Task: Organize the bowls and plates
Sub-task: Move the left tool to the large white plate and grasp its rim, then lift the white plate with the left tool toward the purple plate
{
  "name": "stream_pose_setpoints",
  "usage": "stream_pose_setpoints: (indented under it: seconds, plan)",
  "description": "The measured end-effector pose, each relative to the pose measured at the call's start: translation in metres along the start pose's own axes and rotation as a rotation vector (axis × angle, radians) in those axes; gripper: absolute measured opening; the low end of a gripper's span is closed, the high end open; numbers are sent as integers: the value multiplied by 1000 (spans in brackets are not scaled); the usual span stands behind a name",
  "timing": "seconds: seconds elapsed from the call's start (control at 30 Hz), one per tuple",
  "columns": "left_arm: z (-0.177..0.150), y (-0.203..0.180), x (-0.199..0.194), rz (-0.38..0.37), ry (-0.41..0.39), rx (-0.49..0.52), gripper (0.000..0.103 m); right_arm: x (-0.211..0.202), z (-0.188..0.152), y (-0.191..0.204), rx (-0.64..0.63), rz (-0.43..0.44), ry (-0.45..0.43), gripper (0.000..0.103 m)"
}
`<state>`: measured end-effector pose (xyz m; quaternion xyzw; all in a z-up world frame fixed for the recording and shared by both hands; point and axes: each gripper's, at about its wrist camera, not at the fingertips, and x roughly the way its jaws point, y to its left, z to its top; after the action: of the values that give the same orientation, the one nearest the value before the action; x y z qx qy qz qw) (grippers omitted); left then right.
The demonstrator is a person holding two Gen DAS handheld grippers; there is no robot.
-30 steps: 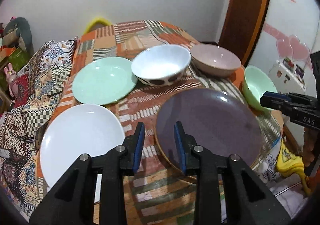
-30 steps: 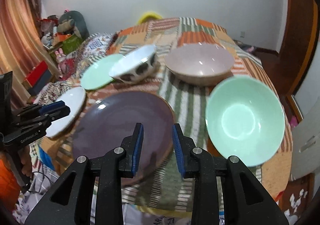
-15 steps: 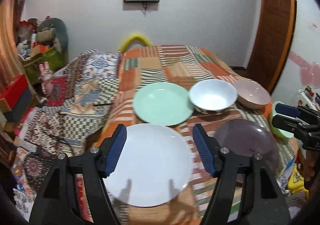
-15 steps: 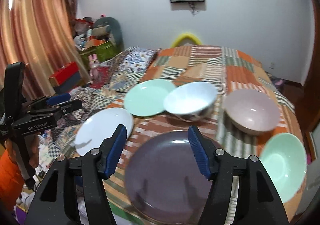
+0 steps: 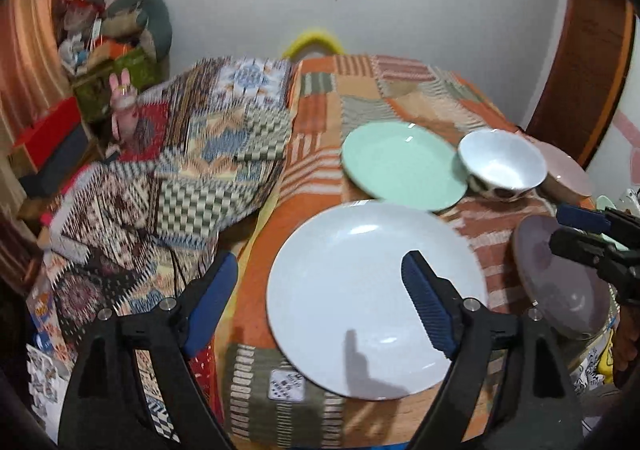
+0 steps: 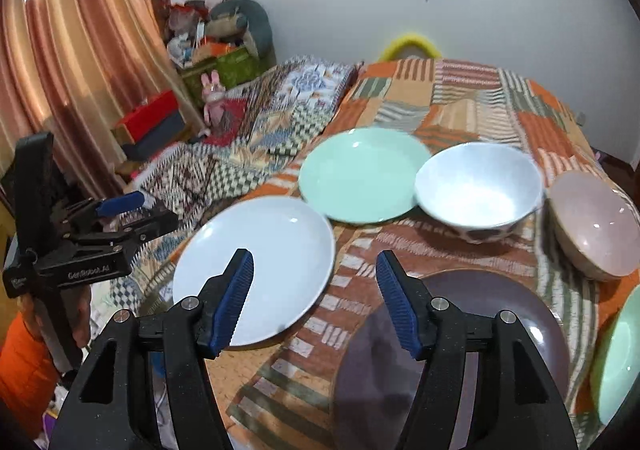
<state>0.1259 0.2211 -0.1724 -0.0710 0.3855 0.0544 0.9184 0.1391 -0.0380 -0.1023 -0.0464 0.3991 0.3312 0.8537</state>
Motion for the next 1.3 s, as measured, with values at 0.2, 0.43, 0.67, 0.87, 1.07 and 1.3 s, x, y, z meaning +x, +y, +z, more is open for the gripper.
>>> stream_pose_setpoints:
  seconds: [0.2, 0.43, 0.67, 0.87, 1.07, 1.3]
  plan:
    - [-12, 27, 29, 1, 60, -31, 84, 27, -7, 9, 17, -4, 67, 60]
    - [-24, 44, 52, -55, 108, -69, 76, 55, -18, 10, 36, -30, 156, 47]
    - [-29, 47, 70, -89, 151, -79, 57, 66, -24, 3, 107, -25, 203, 35]
    - [-36, 51, 84, -150, 199, -105, 39, 72, -23, 3, 132, -30, 231, 27]
    - [-39, 47, 83, -180, 198, -87, 37, 78, -27, 12, 101, -58, 238, 23]
    - [-40, 49, 79, -182, 184, -91, 33, 76, -25, 11, 93, -69, 210, 22]
